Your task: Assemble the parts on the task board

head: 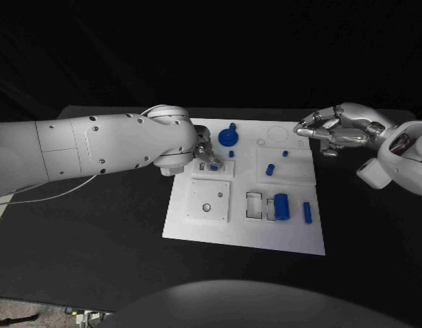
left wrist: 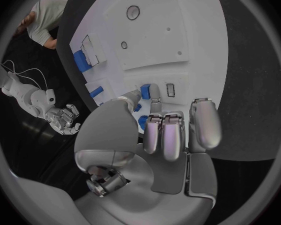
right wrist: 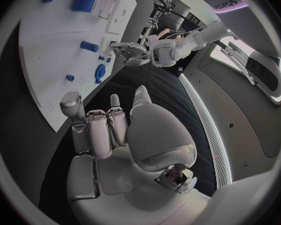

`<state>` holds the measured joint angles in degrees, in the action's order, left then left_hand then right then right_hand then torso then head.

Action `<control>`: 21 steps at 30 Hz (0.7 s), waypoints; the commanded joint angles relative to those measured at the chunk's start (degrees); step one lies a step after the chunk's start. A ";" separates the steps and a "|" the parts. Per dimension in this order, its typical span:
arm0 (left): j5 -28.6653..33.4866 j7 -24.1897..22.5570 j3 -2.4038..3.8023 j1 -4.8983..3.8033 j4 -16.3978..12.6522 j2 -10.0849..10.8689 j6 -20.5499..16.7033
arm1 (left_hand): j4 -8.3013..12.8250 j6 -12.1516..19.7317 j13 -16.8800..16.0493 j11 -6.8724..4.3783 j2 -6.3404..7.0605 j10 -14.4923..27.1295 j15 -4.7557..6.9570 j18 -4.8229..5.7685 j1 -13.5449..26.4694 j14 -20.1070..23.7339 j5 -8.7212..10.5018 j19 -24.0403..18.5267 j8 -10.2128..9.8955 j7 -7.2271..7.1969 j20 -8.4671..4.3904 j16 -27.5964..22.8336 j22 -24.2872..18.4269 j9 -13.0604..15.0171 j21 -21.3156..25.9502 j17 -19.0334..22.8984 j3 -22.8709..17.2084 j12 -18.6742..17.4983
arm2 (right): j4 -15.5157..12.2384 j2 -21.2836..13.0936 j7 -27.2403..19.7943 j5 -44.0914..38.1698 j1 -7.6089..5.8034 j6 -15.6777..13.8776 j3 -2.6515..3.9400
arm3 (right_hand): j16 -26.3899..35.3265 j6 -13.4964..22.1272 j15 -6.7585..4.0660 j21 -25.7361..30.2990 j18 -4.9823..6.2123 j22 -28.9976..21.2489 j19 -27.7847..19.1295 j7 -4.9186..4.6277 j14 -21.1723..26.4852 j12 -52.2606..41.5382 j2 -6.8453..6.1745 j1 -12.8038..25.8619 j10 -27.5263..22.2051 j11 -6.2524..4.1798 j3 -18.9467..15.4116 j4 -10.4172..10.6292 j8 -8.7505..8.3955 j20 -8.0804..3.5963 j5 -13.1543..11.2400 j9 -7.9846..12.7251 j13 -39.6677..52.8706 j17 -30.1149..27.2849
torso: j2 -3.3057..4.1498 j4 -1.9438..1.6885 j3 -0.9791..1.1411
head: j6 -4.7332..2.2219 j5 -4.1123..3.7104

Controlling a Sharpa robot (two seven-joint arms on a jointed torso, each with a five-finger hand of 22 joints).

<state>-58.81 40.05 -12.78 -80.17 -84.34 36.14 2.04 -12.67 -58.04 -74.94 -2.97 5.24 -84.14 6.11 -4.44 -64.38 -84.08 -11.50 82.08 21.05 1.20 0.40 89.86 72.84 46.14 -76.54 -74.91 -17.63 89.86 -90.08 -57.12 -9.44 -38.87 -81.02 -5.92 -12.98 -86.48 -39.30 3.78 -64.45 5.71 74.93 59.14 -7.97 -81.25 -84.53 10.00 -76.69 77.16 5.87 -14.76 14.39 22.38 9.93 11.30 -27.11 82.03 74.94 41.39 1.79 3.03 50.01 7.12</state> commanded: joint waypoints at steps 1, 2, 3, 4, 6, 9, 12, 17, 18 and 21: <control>-0.07 7.94 0.00 0.07 -0.04 -0.20 0.99 | -0.23 -0.09 -15.06 0.45 -0.02 -5.86 -0.47 0.29 0.57 -5.92 1.53 0.04 -0.51 0.47 0.37 0.14 -0.04 -0.04 0.29 -15.09 0.94 0.14 | 0.04 0.05 -0.24 0.10 0.07 1.03 -0.01 | 0.31 -0.41 0.10 0.32 0.86 6.07 -0.32 -0.03 0.48 0.31 -0.42 -0.19 -0.29 0.04 0.05 -0.27 -0.37 0.13 0.34 0.09 2.18 10.20 | 0.01 -0.02 0.00 | -0.01 0.07; -0.05 7.93 0.00 0.07 -0.03 -0.21 0.98 | -0.33 -0.07 -15.06 0.48 -0.04 -5.86 -0.51 0.28 0.68 -5.92 1.96 0.05 -0.60 0.52 0.38 0.14 -0.03 -0.04 0.31 -15.09 1.26 0.14 | 0.04 0.06 -0.24 0.10 0.08 1.03 -0.01 | 0.31 -0.41 0.10 0.32 0.86 6.07 -0.32 -0.03 0.48 0.31 -0.42 -0.19 -0.29 0.04 0.05 -0.27 -0.37 0.13 0.34 0.09 2.18 10.20 | 0.00 -0.03 0.00 | -0.01 0.06; -0.03 7.93 0.00 0.08 -0.02 -0.22 0.97 | -0.46 -0.05 -15.06 0.52 -0.09 -5.86 -0.53 0.28 0.79 -5.92 2.45 0.05 -0.71 0.56 0.41 0.14 -0.02 -0.03 0.35 -15.09 1.65 0.14 | 0.05 0.06 -0.23 0.10 0.09 1.05 -0.01 | 0.31 -0.41 0.10 0.32 0.86 6.07 -0.32 -0.03 0.48 0.31 -0.42 -0.19 -0.29 0.04 0.05 -0.27 -0.37 0.13 0.34 0.09 2.18 10.20 | 0.00 -0.03 -0.02 | -0.01 0.09; -0.02 7.92 0.00 0.08 0.01 -0.23 0.95 | -0.58 -0.02 -15.06 0.55 -0.10 -5.86 -0.56 0.27 0.92 -5.92 2.71 0.04 -0.78 0.60 0.42 0.14 -0.05 -0.03 0.40 -15.09 1.93 0.14 | 0.06 0.06 -0.22 0.10 0.09 1.07 -0.01 | 0.31 -0.41 0.10 0.32 0.86 6.07 -0.32 -0.03 0.48 0.31 -0.42 -0.19 -0.29 0.04 0.05 -0.27 -0.37 0.13 0.34 0.09 2.18 10.20 | -0.01 -0.01 -0.02 | -0.01 0.13; 0.01 7.92 0.00 0.10 0.07 -0.24 0.91 | -0.68 0.02 -15.06 0.59 -0.10 -5.86 -0.58 0.25 1.03 -5.92 2.84 0.02 -0.86 0.64 0.43 0.14 -0.09 -0.03 0.45 -15.09 2.19 0.14 | 0.08 0.06 -0.20 0.10 0.10 1.10 -0.01 | 0.31 -0.41 0.10 0.32 0.86 6.07 -0.32 -0.03 0.48 0.31 -0.42 -0.19 -0.29 0.04 0.05 -0.27 -0.37 0.13 0.34 0.09 2.18 10.20 | -0.02 -0.01 -0.02 | -0.01 0.15; 0.03 7.96 0.00 0.11 0.18 -0.24 0.90 | -0.71 0.07 -15.06 0.61 -0.11 -5.86 -0.59 0.25 1.06 -5.92 2.84 0.01 -0.90 0.66 0.44 0.14 -0.11 -0.03 0.48 -15.09 2.28 0.14 | 0.08 0.04 -0.16 0.11 0.12 1.14 -0.01 | 0.31 -0.41 0.10 0.32 0.86 6.07 -0.32 -0.03 0.48 0.31 -0.42 -0.19 -0.29 0.04 0.05 -0.27 -0.37 0.13 0.34 0.09 2.18 10.20 | 0.00 -0.03 0.01 | -0.01 0.14; 0.04 7.98 0.00 0.12 0.32 -0.23 0.84 | -0.91 0.21 -15.06 0.65 -0.28 -5.86 -0.63 0.24 1.22 -5.92 2.77 0.00 -1.05 0.73 0.47 0.14 -0.13 -0.05 0.53 -15.09 2.56 0.14 | 0.08 0.03 -0.11 0.11 0.13 1.18 -0.01 | 0.31 -0.41 0.10 0.32 0.86 6.07 -0.32 -0.03 0.48 0.31 -0.42 -0.19 -0.29 0.04 0.05 -0.27 -0.37 0.13 0.34 0.09 2.18 10.20 | -0.01 -0.01 0.01 | -0.01 0.16; 0.05 8.00 0.00 0.13 0.52 -0.23 0.79 | -0.99 0.26 -15.06 0.67 -0.46 -5.86 -0.65 0.23 1.23 -5.92 2.65 -0.03 -1.12 0.74 0.49 0.14 -0.18 -0.05 0.60 -15.09 2.66 0.14 | 0.08 0.01 -0.03 0.12 0.14 1.24 -0.01 | 0.31 -0.41 0.10 0.32 0.86 6.07 -0.32 -0.03 0.48 0.31 -0.42 -0.19 -0.29 0.04 0.05 -0.27 -0.37 0.13 0.34 0.09 2.18 10.20 | 0.02 0.00 0.00 | -0.01 0.19; 0.05 8.00 0.00 0.14 0.54 -0.23 0.77 | -0.99 0.26 -15.06 0.67 -0.46 -5.86 -0.65 0.23 1.23 -5.92 2.65 -0.03 -1.12 0.74 0.49 0.14 -0.18 -0.05 0.60 -15.09 2.66 0.14 | 0.08 0.00 -0.01 0.12 0.14 1.24 -0.01 | 0.31 -0.41 0.10 0.32 0.86 6.07 -0.32 -0.03 0.48 0.31 -0.42 -0.19 -0.29 0.04 0.05 -0.27 -0.37 0.13 0.34 0.09 2.18 10.20 | 0.03 0.01 0.00 | -0.01 0.19; 0.05 8.00 0.00 0.14 0.58 -0.24 0.62 | -1.01 0.30 -15.06 0.68 -0.55 -5.86 -0.67 0.21 1.21 -5.92 2.56 -0.06 -1.17 0.75 0.50 0.14 -0.24 -0.05 0.67 -15.09 2.74 0.14 | 0.07 -0.02 0.03 0.14 0.14 1.30 -0.01 | 0.29 -0.44 0.13 0.38 0.86 6.07 -0.39 -0.05 0.46 0.33 -0.38 -0.27 -0.35 0.07 0.04 -0.30 -0.40 0.16 0.38 0.10 2.16 10.22 | 0.03 0.00 -0.01 | -0.01 0.19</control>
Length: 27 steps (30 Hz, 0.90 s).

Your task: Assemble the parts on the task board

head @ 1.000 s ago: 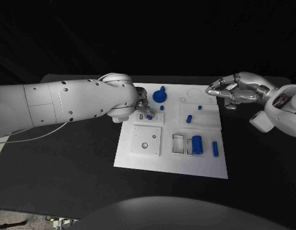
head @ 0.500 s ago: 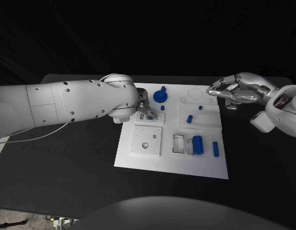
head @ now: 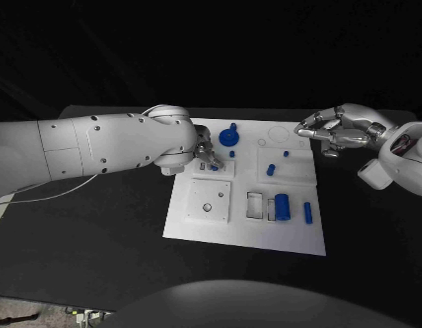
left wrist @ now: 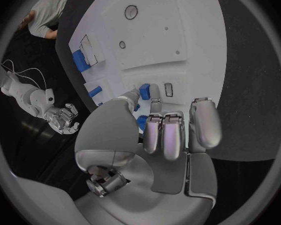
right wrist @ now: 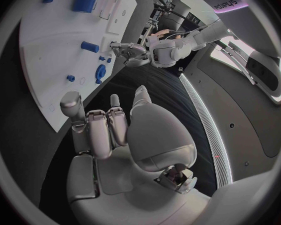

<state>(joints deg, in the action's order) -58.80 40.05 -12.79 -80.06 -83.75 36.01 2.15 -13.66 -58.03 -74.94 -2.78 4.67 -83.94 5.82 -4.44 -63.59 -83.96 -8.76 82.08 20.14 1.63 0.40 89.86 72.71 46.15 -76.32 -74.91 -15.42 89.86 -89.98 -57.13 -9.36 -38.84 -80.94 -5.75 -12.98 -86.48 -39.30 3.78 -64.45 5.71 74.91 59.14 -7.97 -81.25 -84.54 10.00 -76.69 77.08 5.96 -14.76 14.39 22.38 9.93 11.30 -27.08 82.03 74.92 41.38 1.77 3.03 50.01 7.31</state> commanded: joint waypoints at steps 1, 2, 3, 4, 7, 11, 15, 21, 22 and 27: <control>0.03 7.99 0.01 0.03 -0.01 -0.11 0.45 | -0.11 0.34 -15.06 0.52 -0.04 -6.06 -0.40 0.21 0.49 -6.04 -0.14 -0.06 -0.33 0.36 0.52 0.14 -0.10 -0.06 0.46 -15.09 0.70 0.14 | -0.04 -0.01 -0.03 0.12 0.06 1.14 -0.01 | 0.30 -0.44 0.13 0.37 0.86 6.08 -0.38 -0.05 0.47 0.33 -0.38 -0.27 -0.24 -0.02 0.04 -0.30 -0.40 0.16 0.38 0.08 2.17 10.23 | 0.05 0.04 -0.01 | -0.01 0.02; 0.03 7.97 0.01 0.04 0.00 -0.11 0.37 | -0.30 0.37 -15.06 0.56 -0.08 -6.06 -0.43 0.22 0.69 -6.04 0.01 -0.06 -0.41 0.42 0.55 0.14 -0.09 -0.06 0.48 -15.09 0.99 0.14 | -0.04 -0.03 -0.02 0.13 0.06 1.15 -0.01 | 0.30 -0.44 0.13 0.36 0.86 6.08 -0.37 -0.05 0.47 0.33 -0.37 -0.27 -0.23 -0.02 0.04 -0.30 -0.40 0.16 0.38 0.08 2.18 10.23 | 0.06 0.04 -0.02 | -0.01 0.01; 0.03 7.96 0.01 0.04 0.00 -0.11 0.30 | -0.48 0.38 -15.06 0.59 -0.11 -6.06 -0.46 0.22 0.89 -6.04 0.17 -0.06 -0.46 0.45 0.58 0.14 -0.09 -0.05 0.51 -15.09 1.26 0.14 | -0.05 -0.04 0.00 0.14 0.06 1.16 -0.01 | 0.30 -0.44 0.13 0.36 0.86 6.08 -0.37 -0.05 0.47 0.33 -0.37 -0.27 -0.23 -0.02 0.04 -0.30 -0.40 0.16 0.38 0.08 2.18 10.23 | 0.06 0.05 -0.02 | -0.01 0.01; 0.03 7.94 0.01 0.04 0.01 -0.11 0.23 | -0.73 0.38 -15.06 0.63 -0.12 -6.06 -0.50 0.22 1.18 -6.04 0.46 -0.06 -0.54 0.50 0.61 0.14 -0.08 -0.04 0.53 -15.09 1.65 0.14 | -0.05 -0.05 0.02 0.15 0.06 1.16 -0.01 | 0.30 -0.44 0.13 0.36 0.86 6.08 -0.37 -0.05 0.47 0.33 -0.37 -0.27 -0.23 -0.02 0.04 -0.30 -0.40 0.16 0.38 0.08 2.18 10.23 | 0.05 0.05 -0.02 | -0.01 0.00; 0.10 7.86 0.01 0.04 0.01 -0.12 0.14 | -1.50 0.34 -15.06 0.73 -0.15 -6.06 -0.60 0.20 2.07 -6.04 1.68 -0.07 -0.74 0.59 0.71 0.14 -0.09 0.00 0.65 -15.09 2.93 0.14 | -0.04 -0.07 0.07 0.20 0.06 1.21 -0.01 | 0.30 -0.44 0.13 0.36 0.86 6.08 -0.37 -0.05 0.47 0.33 -0.37 -0.27 -0.23 -0.02 0.04 -0.30 -0.40 0.16 0.38 0.08 2.18 10.23 | 0.01 0.05 0.00 | -0.01 0.00; 0.24 7.79 0.01 0.05 0.00 -0.17 -0.08 | -2.24 0.32 -15.06 0.77 -0.34 -6.06 -0.64 0.19 2.91 -6.04 3.05 -0.04 -0.98 0.62 0.78 0.14 -0.02 0.06 0.73 -15.09 4.34 0.14 | -0.05 -0.09 0.15 0.35 0.07 1.26 -0.01 | 0.31 -0.43 0.14 0.43 0.87 6.06 -0.45 -0.07 0.50 0.37 -0.33 -0.25 -0.32 -0.01 0.04 -0.27 -0.42 0.17 0.39 0.09 2.14 10.22 | 0.02 0.03 0.02 | -0.01 0.02; 0.28 7.73 0.01 0.05 0.08 -0.23 -0.43 | -2.45 0.34 -15.06 0.78 -0.81 -6.06 -0.65 0.19 3.09 -6.04 3.42 -0.02 -1.10 0.62 0.79 0.14 0.02 0.07 0.76 -15.09 4.68 0.14 | -0.02 -0.05 0.19 0.42 0.09 1.36 -0.01 | 0.32 -0.41 0.15 0.44 0.87 6.07 -0.45 -0.08 0.54 0.37 -0.25 -0.22 -0.33 0.01 0.04 -0.22 -0.44 0.18 0.41 0.10 2.14 10.20 | 0.02 0.08 -0.01 | -0.01 0.03; 0.32 7.60 0.01 0.05 0.22 -0.24 -1.02 | -2.72 0.29 -15.06 0.78 -2.20 -6.06 -0.64 0.20 3.39 -6.04 4.04 0.04 -1.28 0.61 0.80 0.14 0.11 0.12 0.79 -15.09 5.08 0.14 | 0.00 -0.10 0.25 0.52 0.13 1.46 -0.01 | 0.34 -0.39 0.16 0.50 0.88 6.05 -0.52 -0.11 0.57 0.38 -0.16 -0.19 -0.35 0.02 0.05 -0.18 -0.47 0.19 0.43 0.11 2.13 10.18 | 0.05 0.05 -0.01 | -0.01 -0.05; 0.32 7.57 0.01 0.05 0.25 -0.24 -1.10 | -2.74 0.28 -15.06 0.78 -2.44 -6.06 -0.64 0.19 3.43 -6.04 4.15 0.04 -1.30 0.61 0.80 0.14 0.12 0.13 0.80 -15.09 5.14 0.14 | 0.00 -0.10 0.27 0.55 0.13 1.48 -0.01 | 0.34 -0.39 0.16 0.50 0.88 6.05 -0.52 -0.11 0.57 0.38 -0.16 -0.19 -0.35 0.02 0.05 -0.18 -0.47 0.19 0.43 0.11 2.13 10.18 | 0.04 0.04 -0.01 | -0.01 -0.07; 0.35 7.42 0.01 0.06 0.40 -0.27 -1.54 | -2.78 0.21 -15.06 0.77 -3.06 -6.06 -0.64 0.19 3.56 -6.04 4.44 0.05 -1.34 0.59 0.80 0.14 0.12 0.17 0.85 -15.09 5.31 0.14 | 0.00 -0.13 0.36 0.65 0.16 1.60 -0.01 | 0.36 -0.38 0.18 0.56 0.89 6.04 -0.60 -0.12 0.64 0.41 -0.08 -0.18 -0.43 0.03 0.07 -0.15 -0.49 0.20 0.46 0.13 2.10 10.15 | 0.05 0.04 -0.01 | -0.01 -0.05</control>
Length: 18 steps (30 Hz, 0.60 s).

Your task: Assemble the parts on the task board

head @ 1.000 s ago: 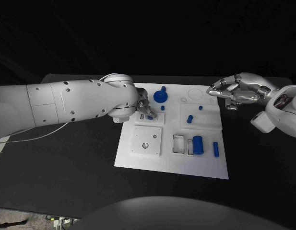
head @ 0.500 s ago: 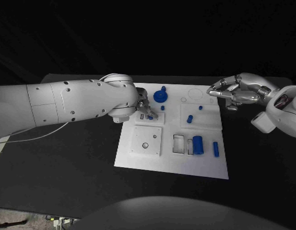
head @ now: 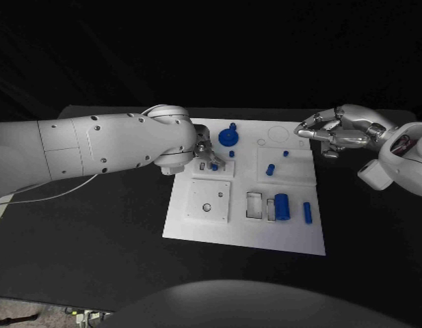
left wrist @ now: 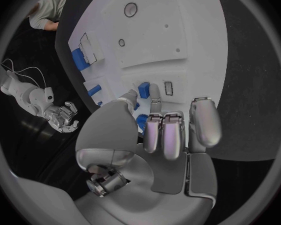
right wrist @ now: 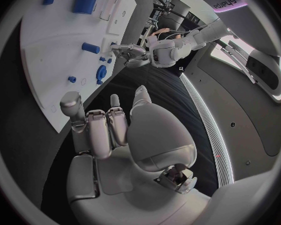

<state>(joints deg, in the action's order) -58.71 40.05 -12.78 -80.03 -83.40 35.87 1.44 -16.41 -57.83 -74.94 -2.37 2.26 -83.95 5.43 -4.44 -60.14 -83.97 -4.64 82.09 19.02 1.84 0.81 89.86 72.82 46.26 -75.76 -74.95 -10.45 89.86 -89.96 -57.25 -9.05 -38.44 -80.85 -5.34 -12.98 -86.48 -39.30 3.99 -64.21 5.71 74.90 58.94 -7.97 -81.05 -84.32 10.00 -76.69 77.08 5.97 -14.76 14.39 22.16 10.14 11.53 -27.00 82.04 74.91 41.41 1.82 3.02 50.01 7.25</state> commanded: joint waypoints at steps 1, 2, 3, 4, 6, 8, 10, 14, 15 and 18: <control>0.26 7.41 0.00 0.03 0.07 -0.15 -0.92 | -0.04 0.00 -15.06 0.36 -0.71 -6.05 -0.24 0.18 0.13 -6.03 0.35 0.04 -0.23 0.38 0.39 0.14 -0.01 0.06 0.32 -15.05 0.36 0.14 | -0.02 -0.01 0.06 0.26 0.07 1.20 -0.01 | 0.36 -0.38 -0.03 0.32 0.89 6.05 -0.39 -0.12 0.43 0.20 -0.08 -0.18 -0.43 0.02 0.07 -0.15 -0.27 -0.01 0.23 0.05 2.09 10.17 | 0.02 -0.01 -0.01 | -0.01 -0.01; 0.27 7.41 0.00 0.03 0.08 -0.15 -0.99 | -0.04 0.00 -15.06 0.36 -0.77 -6.05 -0.24 0.18 0.14 -6.03 0.38 0.04 -0.23 0.38 0.39 0.14 0.00 0.06 0.32 -15.05 0.37 0.14 | -0.01 0.00 0.07 0.26 0.08 1.22 -0.01 | 0.36 -0.38 -0.03 0.32 0.89 6.05 -0.39 -0.12 0.43 0.20 -0.08 -0.18 -0.43 0.02 0.07 -0.15 -0.27 -0.01 0.23 0.05 2.09 10.17 | 0.02 -0.01 -0.02 | -0.01 0.00; 0.27 7.41 0.00 0.03 0.11 -0.17 -1.06 | -0.05 -0.01 -15.06 0.36 -0.86 -6.05 -0.24 0.18 0.16 -6.03 0.43 0.05 -0.24 0.38 0.39 0.14 0.01 0.07 0.32 -15.05 0.40 0.14 | -0.01 0.00 0.08 0.27 0.08 1.24 -0.01 | 0.36 -0.38 -0.03 0.32 0.89 6.05 -0.39 -0.12 0.43 0.20 -0.08 -0.18 -0.43 0.02 0.07 -0.15 -0.27 -0.01 0.23 0.05 2.09 10.17 | 0.01 -0.01 -0.02 | -0.01 0.00; 0.27 7.42 0.00 0.03 0.14 -0.18 -1.13 | -0.05 -0.01 -15.06 0.36 -0.86 -6.05 -0.24 0.18 0.16 -6.03 0.43 0.05 -0.24 0.38 0.39 0.14 0.01 0.07 0.32 -15.05 0.40 0.14 | 0.00 0.01 0.08 0.28 0.09 1.26 -0.01 | 0.36 -0.38 -0.03 0.32 0.89 6.05 -0.39 -0.12 0.43 0.20 -0.08 -0.18 -0.43 0.02 0.07 -0.15 -0.27 -0.01 0.23 0.05 2.09 10.17 | 0.00 -0.01 -0.02 | -0.01 0.01; 0.24 7.48 0.00 0.03 0.17 -0.20 -1.22 | -0.03 -0.03 -15.06 0.36 -0.99 -6.05 -0.23 0.19 0.17 -6.03 0.51 0.08 -0.25 0.37 0.39 0.14 0.07 0.08 0.28 -15.05 0.44 0.14 | 0.01 0.01 0.06 0.30 0.11 1.26 -0.01 | 0.36 -0.38 -0.03 0.32 0.89 6.05 -0.39 -0.12 0.43 0.20 -0.08 -0.18 -0.43 0.02 0.07 -0.15 -0.27 -0.01 0.23 0.05 2.09 10.17 | -0.01 -0.02 -0.03 | -0.01 0.01; 0.20 7.60 0.00 0.03 0.18 -0.19 -1.21 | 0.04 -0.05 -15.06 0.35 -0.86 -6.05 -0.22 0.19 0.23 -6.03 0.71 0.09 -0.26 0.37 0.38 0.14 0.09 0.12 0.28 -15.05 0.73 0.14 | 0.02 0.00 0.04 0.36 0.13 1.27 -0.01 | 0.36 -0.38 -0.03 0.33 0.89 6.05 -0.40 -0.13 0.43 0.20 -0.06 -0.19 -0.43 0.03 0.07 -0.15 -0.27 -0.01 0.24 0.05 2.08 10.17 | -0.01 -0.03 -0.02 | -0.01 -0.02; 0.16 7.68 0.00 0.03 0.17 -0.14 -1.19 | 0.12 -0.08 -15.06 0.34 -0.62 -6.05 -0.21 0.20 0.28 -6.03 0.85 0.12 -0.28 0.36 0.37 0.14 0.14 0.16 0.27 -15.05 1.11 0.14 | 0.04 0.01 0.02 0.45 0.15 1.27 -0.01 | 0.37 -0.37 -0.02 0.35 0.90 6.04 -0.43 -0.14 0.45 0.21 0.00 -0.19 -0.45 0.04 0.09 -0.13 -0.29 0.00 0.27 0.06 2.08 10.16 | -0.01 -0.04 -0.01 | -0.01 -0.02; 0.12 7.58 0.01 0.03 -0.10 0.20 -1.58 | 0.10 -0.22 -15.06 0.31 0.12 -6.05 -0.19 0.19 0.64 -6.03 1.06 0.15 -0.31 0.34 0.35 0.14 0.16 0.27 0.35 -15.05 2.31 0.14 | 0.09 0.01 -0.08 0.59 0.19 1.20 -0.01 | 0.36 -0.36 -0.02 0.38 0.90 6.03 -0.46 -0.14 0.43 0.19 0.01 -0.17 -0.42 0.04 0.08 -0.12 -0.30 0.01 0.27 0.07 2.10 10.17 | -0.01 0.00 -0.04 | -0.01 -0.13; 0.12 7.47 0.02 0.03 -0.23 0.32 -1.83 | 0.00 -0.28 -15.06 0.30 0.35 -6.05 -0.18 0.20 0.96 -6.03 1.05 0.18 -0.32 0.33 0.35 0.14 0.19 0.30 0.36 -15.05 2.82 0.14 | 0.09 0.01 -0.11 0.60 0.20 1.19 -0.01 | 0.37 -0.36 -0.01 0.41 0.91 6.02 -0.49 -0.15 0.44 0.20 0.02 -0.16 -0.43 0.04 0.07 -0.10 -0.30 0.01 0.27 0.07 2.09 10.17 | 0.00 -0.02 -0.05 | -0.01 -0.17; 0.12 6.57 0.06 0.03 -0.88 0.85 -3.23 | -0.13 -0.57 -15.06 0.26 0.86 -6.05 -0.14 0.22 1.83 -6.03 1.23 0.27 -0.29 0.25 0.31 0.14 0.34 0.42 0.33 -15.05 4.32 0.14 | 0.11 -0.02 -0.18 0.64 0.25 1.17 -0.01 | 0.36 -0.35 0.00 0.42 0.91 6.02 -0.51 -0.18 0.42 0.22 0.04 -0.08 -0.48 0.06 0.03 -0.03 -0.33 0.02 0.24 0.08 2.07 10.18 | 0.05 -0.06 -0.05 | -0.01 -0.28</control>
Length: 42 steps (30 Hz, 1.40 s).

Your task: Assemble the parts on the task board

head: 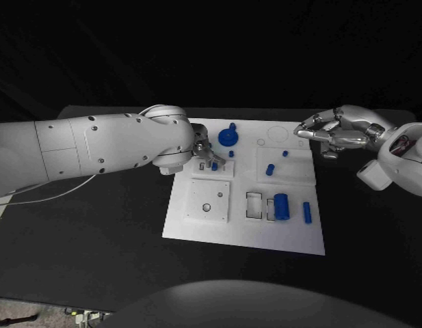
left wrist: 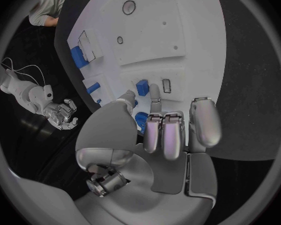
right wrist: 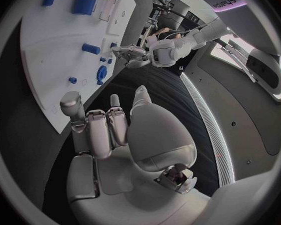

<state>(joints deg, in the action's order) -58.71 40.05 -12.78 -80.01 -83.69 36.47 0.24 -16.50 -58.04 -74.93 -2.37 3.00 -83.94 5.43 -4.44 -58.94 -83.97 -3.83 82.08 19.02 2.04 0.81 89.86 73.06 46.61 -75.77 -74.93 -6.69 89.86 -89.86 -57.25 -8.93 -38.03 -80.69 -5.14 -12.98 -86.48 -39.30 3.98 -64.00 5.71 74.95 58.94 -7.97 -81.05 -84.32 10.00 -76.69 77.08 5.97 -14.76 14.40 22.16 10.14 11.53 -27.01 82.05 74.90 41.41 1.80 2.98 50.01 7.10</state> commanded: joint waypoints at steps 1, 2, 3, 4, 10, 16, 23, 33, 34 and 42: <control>0.13 6.18 0.08 0.01 -0.84 0.44 -2.62 | -0.06 -0.51 -15.07 0.23 0.26 -6.06 -0.11 0.23 0.88 -6.03 0.57 0.31 -0.25 0.01 0.30 0.14 0.16 0.13 0.31 -15.07 1.07 0.14 | 0.02 -0.03 -0.32 0.24 0.10 0.96 -0.01 | 0.36 -0.35 0.00 0.22 0.91 5.98 -0.51 -0.18 0.42 0.22 0.04 -0.08 -0.48 0.06 0.03 -0.03 -0.33 0.02 0.25 0.09 2.06 10.19 | 0.06 -0.02 -0.01 | -0.01 -0.18; 0.13 5.65 0.09 0.01 -1.19 0.69 -3.49 | -0.06 -0.67 -15.07 0.19 0.38 -6.06 -0.08 0.24 1.10 -6.03 0.69 0.36 -0.18 -0.05 0.28 0.14 0.22 0.21 0.28 -15.07 1.60 0.14 | 0.03 -0.04 -0.34 0.25 0.12 0.96 -0.01 | 0.36 -0.35 0.00 0.22 0.91 5.98 -0.51 -0.18 0.42 0.22 0.04 -0.08 -0.48 0.06 0.03 -0.03 -0.33 0.02 0.25 0.09 2.06 10.19 | 0.07 -0.02 -0.02 | -0.01 -0.18; 0.14 5.12 0.12 0.01 -1.57 0.95 -4.50 | -0.08 -0.84 -15.07 0.15 0.60 -6.06 -0.04 0.27 1.28 -6.03 0.79 0.42 -0.09 -0.10 0.26 0.14 0.33 0.29 0.22 -15.07 2.09 0.14 | 0.03 -0.05 -0.36 0.26 0.14 0.96 -0.01 | 0.36 -0.35 0.00 0.22 0.91 5.98 -0.51 -0.18 0.42 0.22 0.04 -0.08 -0.48 0.06 0.03 -0.03 -0.33 0.02 0.25 0.09 2.06 10.19 | 0.06 0.01 -0.03 | -0.01 -0.14; 0.14 4.62 0.14 0.01 -1.97 1.24 -5.49 | -0.10 -0.99 -15.07 0.10 0.77 -6.06 -0.02 0.29 1.41 -6.03 0.84 0.50 0.00 -0.15 0.22 0.14 0.48 0.37 0.11 -15.07 2.50 0.14 | 0.04 -0.07 -0.38 0.26 0.16 0.96 -0.01 | 0.36 -0.35 0.00 0.22 0.91 5.98 -0.51 -0.18 0.42 0.22 0.04 -0.08 -0.48 0.06 0.03 -0.03 -0.33 0.02 0.25 0.09 2.06 10.19 | 0.06 0.02 -0.01 | -0.01 -0.16; -0.16 3.72 0.73 -0.12 -4.15 3.35 -8.94 | -0.11 -1.53 -15.07 -0.11 1.76 -6.06 0.15 0.42 1.37 -6.03 0.89 0.88 0.39 -0.39 0.06 0.14 1.13 0.73 -0.38 -15.07 4.19 0.14 | 0.08 -0.22 -0.46 0.29 0.25 0.93 -0.01 | 0.36 -0.33 0.04 0.28 0.91 5.98 -0.57 -0.24 0.45 0.22 0.06 0.16 -0.49 0.10 -0.11 0.16 -0.38 0.06 0.19 0.12 2.06 10.18 | -0.05 0.02 0.04 | -0.01 -0.38; -0.53 4.71 1.17 -1.39 -6.66 6.71 -9.64 | -0.17 -2.08 -15.07 -0.31 1.24 -6.06 0.31 0.46 0.97 -6.03 0.18 1.05 0.94 -0.65 -0.10 0.14 1.36 1.18 -0.52 -15.07 4.83 0.14 | 0.03 -0.44 -0.47 0.37 0.28 0.75 -0.01 | 0.38 -0.32 0.07 0.34 0.92 5.97 -0.64 -0.27 0.52 0.23 0.06 0.38 -0.55 0.13 -0.25 0.35 -0.41 0.09 0.13 0.14 2.04 10.15 | -0.07 -0.05 0.10 | -0.01 -0.62; -0.40 2.77 1.31 -3.33 -8.56 9.60 -11.53 | 0.63 -1.83 -15.07 -0.71 0.04 -6.06 0.70 0.92 -3.85 -6.03 -9.48 1.94 1.91 -1.14 -0.49 0.14 3.39 2.41 -2.07 -15.07 4.93 0.14 | 0.00 -0.63 -0.65 0.45 0.29 0.52 -0.01 | 0.38 -0.33 0.08 0.36 0.93 5.96 -0.66 -0.28 0.51 0.23 0.07 0.45 -0.54 0.14 -0.29 0.42 -0.42 0.10 0.11 0.15 2.05 10.16 | -0.05 -0.05 0.06 | -0.01 -0.56; -0.61 -6.95 1.28 -4.17 -7.53 10.16 -14.91 | 3.56 0.92 -15.07 -0.20 0.81 -6.06 0.17 1.59 -15.71 -6.03 -13.43 2.70 -0.35 -0.44 -0.28 0.14 6.53 0.20 -4.65 -15.07 2.78 0.14 | -0.12 -0.54 -0.89 0.48 0.30 0.36 -0.01 | 0.34 -0.33 0.09 0.28 0.91 5.99 -0.56 -0.27 0.43 0.19 0.09 0.47 -0.46 0.15 -0.31 0.44 -0.43 0.10 0.12 0.15 2.09 10.20 | 0.04 0.00 0.01 | -0.01 -0.50; -0.72 -7.82 1.24 -4.19 -7.27 10.08 -14.67 | 3.55 1.81 -15.07 0.06 0.78 -6.06 0.10 1.58 -16.55 -6.03 -13.49 2.57 -1.40 -0.07 -0.11 0.14 6.48 -0.80 -4.56 -15.07 2.57 0.14 | -0.10 -0.50 -0.91 0.48 0.30 0.36 -0.01 | 0.33 -0.34 0.09 0.25 0.90 6.00 -0.53 -0.25 0.41 0.19 0.09 0.44 -0.45 0.15 -0.30 0.43 -0.42 0.11 0.13 0.15 2.09 10.21 | 0.00 0.00 0.02 | -0.01 -0.48; -9.76 -16.04 0.41 -3.84 -4.09 8.69 -15.35 | 4.57 9.12 -7.59 3.00 2.88 0.90 -2.82 1.08 -26.59 -6.03 -10.62 -0.14 -12.75 3.86 2.40 0.14 5.42 -14.08 -2.70 -15.07 -0.95 -6.44 | -0.16 -0.45 -1.23 0.48 0.35 0.11 -0.01 | 0.15 -0.44 0.13 0.03 0.85 6.11 -0.20 -0.05 0.04 0.03 -0.07 -0.69 -0.17 0.18 -0.11 -0.32 -0.43 0.19 0.36 0.17 2.21 10.41 | 0.14 -0.07 -0.07 | -0.01 -0.67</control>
<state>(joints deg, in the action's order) -62.48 30.20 -12.37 -83.92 -88.05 45.36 -13.47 -11.91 -49.11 -74.95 0.76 5.89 -83.07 2.82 -3.55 -85.07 -84.04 -14.63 82.00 6.55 6.01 2.98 89.86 74.94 32.88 -78.56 -74.91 -7.42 83.45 -89.89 -57.72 -9.24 -37.58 -80.41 -5.27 -12.99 -86.48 -39.51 4.19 -64.01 5.71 74.92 58.74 -8.18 -80.84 -84.53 9.85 -76.85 76.88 6.17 -14.82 14.42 21.93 10.34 11.52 -26.91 82.04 74.92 41.43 1.80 3.00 50.01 6.54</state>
